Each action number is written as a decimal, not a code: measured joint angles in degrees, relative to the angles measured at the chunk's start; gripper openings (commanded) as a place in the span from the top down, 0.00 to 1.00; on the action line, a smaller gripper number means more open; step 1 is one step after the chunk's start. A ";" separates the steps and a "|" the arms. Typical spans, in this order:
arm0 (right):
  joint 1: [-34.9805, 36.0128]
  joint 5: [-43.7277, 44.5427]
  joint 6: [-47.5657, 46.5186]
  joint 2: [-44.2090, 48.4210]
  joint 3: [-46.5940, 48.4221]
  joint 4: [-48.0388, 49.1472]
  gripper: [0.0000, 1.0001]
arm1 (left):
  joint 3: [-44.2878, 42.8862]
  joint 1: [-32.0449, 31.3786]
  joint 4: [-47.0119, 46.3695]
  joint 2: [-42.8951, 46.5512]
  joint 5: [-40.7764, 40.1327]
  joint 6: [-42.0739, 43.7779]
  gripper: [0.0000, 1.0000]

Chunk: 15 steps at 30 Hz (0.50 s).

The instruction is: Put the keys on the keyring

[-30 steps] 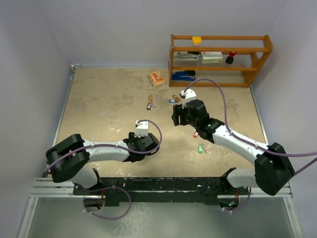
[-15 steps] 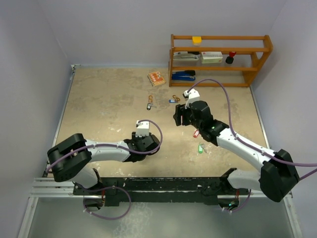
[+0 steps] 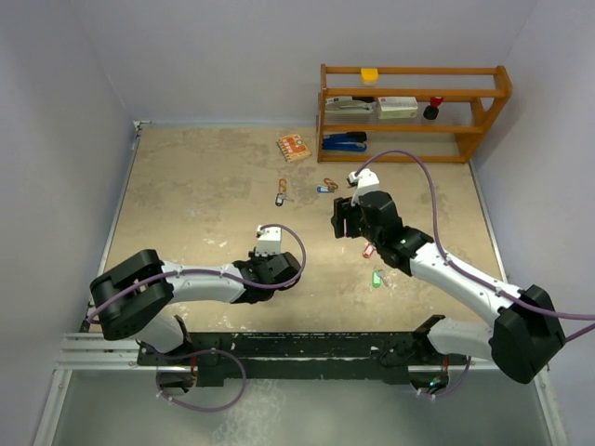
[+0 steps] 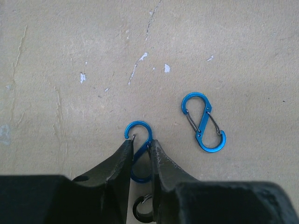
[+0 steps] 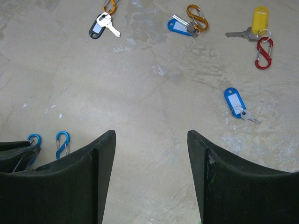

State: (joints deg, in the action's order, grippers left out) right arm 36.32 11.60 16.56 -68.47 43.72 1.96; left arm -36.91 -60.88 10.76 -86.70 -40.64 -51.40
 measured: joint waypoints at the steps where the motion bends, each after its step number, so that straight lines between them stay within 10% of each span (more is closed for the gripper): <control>1: 0.00 0.07 0.00 0.09 0.00 0.00 0.34 | 0.00 0.00 0.00 0.00 0.02 0.00 0.84; 4: 0.00 0.52 0.00 0.31 0.00 0.00 0.34 | 0.00 -0.02 -0.02 -0.07 0.09 -0.02 1.00; 15: 0.00 1.38 0.20 0.28 -0.04 -0.81 0.33 | 0.00 0.00 -0.33 0.15 -0.13 0.04 1.00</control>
State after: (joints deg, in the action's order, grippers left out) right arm 36.32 12.97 16.75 -68.18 43.68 1.15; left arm -36.91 -60.88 10.44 -86.54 -40.77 -51.35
